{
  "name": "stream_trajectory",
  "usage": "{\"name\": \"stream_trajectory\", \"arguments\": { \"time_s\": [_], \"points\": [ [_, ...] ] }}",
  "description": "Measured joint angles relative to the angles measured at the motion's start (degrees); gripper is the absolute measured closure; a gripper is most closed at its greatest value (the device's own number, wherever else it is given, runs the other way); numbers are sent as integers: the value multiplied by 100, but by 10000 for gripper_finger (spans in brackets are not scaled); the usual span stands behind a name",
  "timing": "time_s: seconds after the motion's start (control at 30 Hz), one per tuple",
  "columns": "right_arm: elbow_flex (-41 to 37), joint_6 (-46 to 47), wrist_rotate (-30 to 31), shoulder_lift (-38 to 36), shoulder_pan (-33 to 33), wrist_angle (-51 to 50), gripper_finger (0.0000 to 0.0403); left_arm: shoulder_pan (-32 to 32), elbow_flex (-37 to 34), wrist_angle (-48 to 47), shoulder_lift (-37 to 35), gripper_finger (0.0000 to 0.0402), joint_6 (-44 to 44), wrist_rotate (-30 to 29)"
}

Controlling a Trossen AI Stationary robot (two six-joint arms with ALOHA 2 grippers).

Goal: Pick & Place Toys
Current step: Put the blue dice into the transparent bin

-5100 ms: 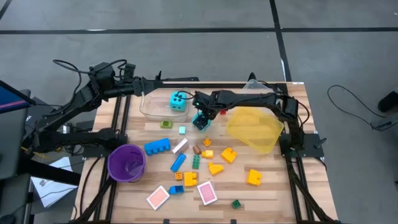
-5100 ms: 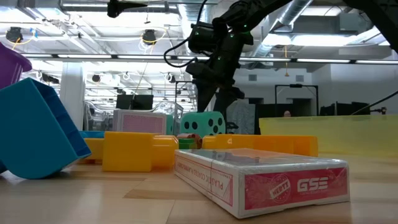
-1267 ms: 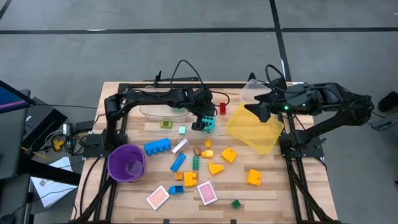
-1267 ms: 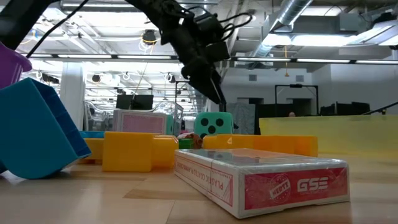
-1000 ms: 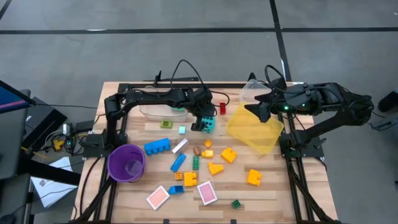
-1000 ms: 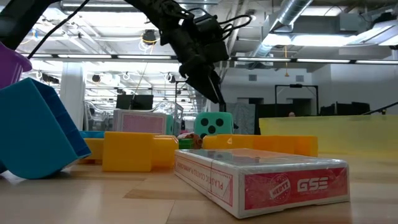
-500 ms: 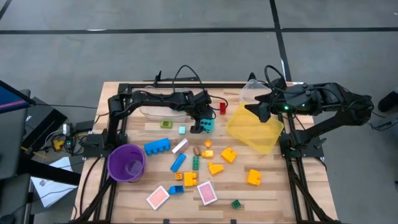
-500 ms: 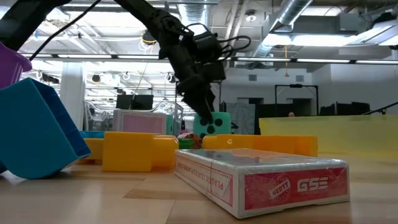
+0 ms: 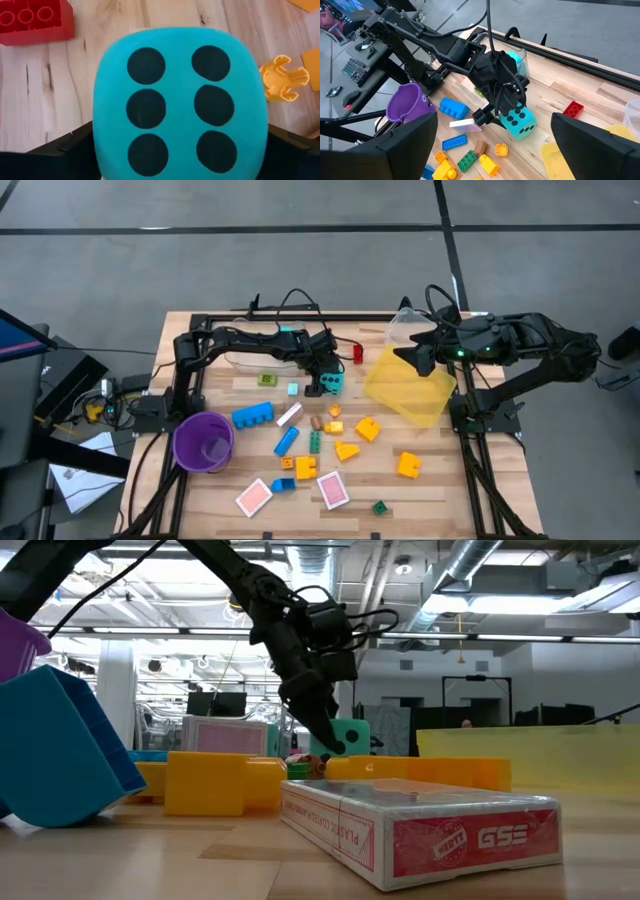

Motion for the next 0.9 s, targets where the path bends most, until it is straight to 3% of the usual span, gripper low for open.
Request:
{"name": "stream_trajectory", "arguments": {
  "time_s": [0.23,0.37,0.63,0.9],
  "points": [
    [0,12,10,0,-4,17,23,-53,-2,245,-617,44,-414,-126],
    [0,10,55,0,-4,27,23,-29,3,287,-1289,41,-905,-786],
    [0,1,155,0,-7,58,23,408,-48,-1003,-2707,43,-2325,-2091],
    [0,-3,164,0,-13,72,23,928,-1186,-1883,-4179,44,-4231,-2784]
  ]
}}
